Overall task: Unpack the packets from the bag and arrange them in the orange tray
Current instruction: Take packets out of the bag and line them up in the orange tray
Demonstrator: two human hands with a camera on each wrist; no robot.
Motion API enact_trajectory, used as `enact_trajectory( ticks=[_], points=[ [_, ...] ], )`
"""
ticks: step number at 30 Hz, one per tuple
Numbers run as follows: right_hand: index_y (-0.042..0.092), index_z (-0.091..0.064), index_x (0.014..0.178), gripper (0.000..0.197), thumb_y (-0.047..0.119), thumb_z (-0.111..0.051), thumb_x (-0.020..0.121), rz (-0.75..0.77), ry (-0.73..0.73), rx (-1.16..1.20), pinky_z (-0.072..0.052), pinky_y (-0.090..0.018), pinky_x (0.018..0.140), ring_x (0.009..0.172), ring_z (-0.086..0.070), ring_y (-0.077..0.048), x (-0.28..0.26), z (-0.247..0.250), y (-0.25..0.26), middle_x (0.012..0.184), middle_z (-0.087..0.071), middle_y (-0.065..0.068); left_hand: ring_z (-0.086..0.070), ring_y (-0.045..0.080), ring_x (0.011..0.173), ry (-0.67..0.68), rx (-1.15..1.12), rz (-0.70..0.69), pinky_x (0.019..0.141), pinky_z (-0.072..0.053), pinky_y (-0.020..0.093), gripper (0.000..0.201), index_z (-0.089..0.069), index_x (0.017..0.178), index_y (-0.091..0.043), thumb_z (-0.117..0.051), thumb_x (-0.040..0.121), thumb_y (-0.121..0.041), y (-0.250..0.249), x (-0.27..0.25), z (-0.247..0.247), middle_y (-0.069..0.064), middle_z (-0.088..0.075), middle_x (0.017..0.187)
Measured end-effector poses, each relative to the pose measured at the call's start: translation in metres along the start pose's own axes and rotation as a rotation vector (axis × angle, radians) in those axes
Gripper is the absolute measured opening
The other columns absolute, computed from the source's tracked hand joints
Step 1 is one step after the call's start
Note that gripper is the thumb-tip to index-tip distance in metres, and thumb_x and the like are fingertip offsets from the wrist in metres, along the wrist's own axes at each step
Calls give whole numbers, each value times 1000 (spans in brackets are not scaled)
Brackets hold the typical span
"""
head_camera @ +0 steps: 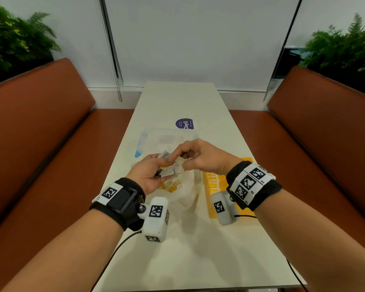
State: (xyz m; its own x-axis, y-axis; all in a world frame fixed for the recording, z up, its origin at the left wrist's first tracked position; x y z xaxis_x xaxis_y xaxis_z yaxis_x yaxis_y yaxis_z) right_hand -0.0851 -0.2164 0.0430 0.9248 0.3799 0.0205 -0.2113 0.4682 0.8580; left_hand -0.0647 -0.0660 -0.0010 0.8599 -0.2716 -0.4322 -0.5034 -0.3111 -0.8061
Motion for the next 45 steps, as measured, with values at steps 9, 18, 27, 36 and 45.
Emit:
enact_trajectory(
  ticks=[9, 18, 27, 36, 45],
  points=[
    [13, -66, 103, 36, -11, -51, 80, -15, -13, -63, -59, -41, 77, 74, -62, -27, 1, 4, -1, 98, -54, -13, -67, 29, 76, 13, 6, -16, 55, -60, 36, 21, -54, 95, -5, -54, 87, 14, 3, 4, -4, 16, -66, 91],
    [12, -60, 106, 38, -8, -66, 75, -132, 91, -131, -57, -39, 85, 77, -68, -20, 4, 9, -2, 105, -64, -11, -66, 30, 87, -7, 2, -3, 49, -56, 32, 33, -54, 107, -6, -57, 83, 16, 5, 8, -2, 18, -62, 106],
    [8, -65, 90, 11, 9, -72, 81, -9, -7, -369, -49, -26, 73, 75, -59, -11, 9, 16, -1, 85, -63, 2, -64, 30, 86, -30, 26, 1, 51, -56, 34, 46, -52, 117, -6, -61, 78, 17, 7, 18, 4, 18, -60, 109],
    [11, -70, 97, 16, 9, -70, 82, -113, -75, -670, -45, -19, 67, 73, -59, -14, 3, 48, -15, 79, -67, -4, -62, 29, 89, -37, 4, -26, 50, -56, 32, 38, -53, 105, -11, -62, 79, 16, 5, 15, 4, 16, -58, 112],
    [11, -63, 104, 23, 3, -49, 87, -445, -21, -1181, -48, -34, 70, 92, -63, -31, 6, 75, -68, 106, -62, -11, -61, 29, 91, -14, 15, -25, 56, -59, 34, 33, -55, 98, -12, -61, 81, 16, 3, 9, 4, 14, -57, 107]
  ],
)
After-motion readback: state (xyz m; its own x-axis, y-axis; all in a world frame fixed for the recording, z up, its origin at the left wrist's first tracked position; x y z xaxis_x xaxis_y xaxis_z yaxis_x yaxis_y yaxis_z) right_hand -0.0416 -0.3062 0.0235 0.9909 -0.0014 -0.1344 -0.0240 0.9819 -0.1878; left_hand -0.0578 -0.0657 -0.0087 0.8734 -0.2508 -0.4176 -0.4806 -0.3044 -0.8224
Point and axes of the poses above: each hand's wrist, its own x-axis towards the middle knuckle, its own z-axis out of the back of the hand, y = z × x, the point moved 2 cm from there along x, towards the middle knuckle
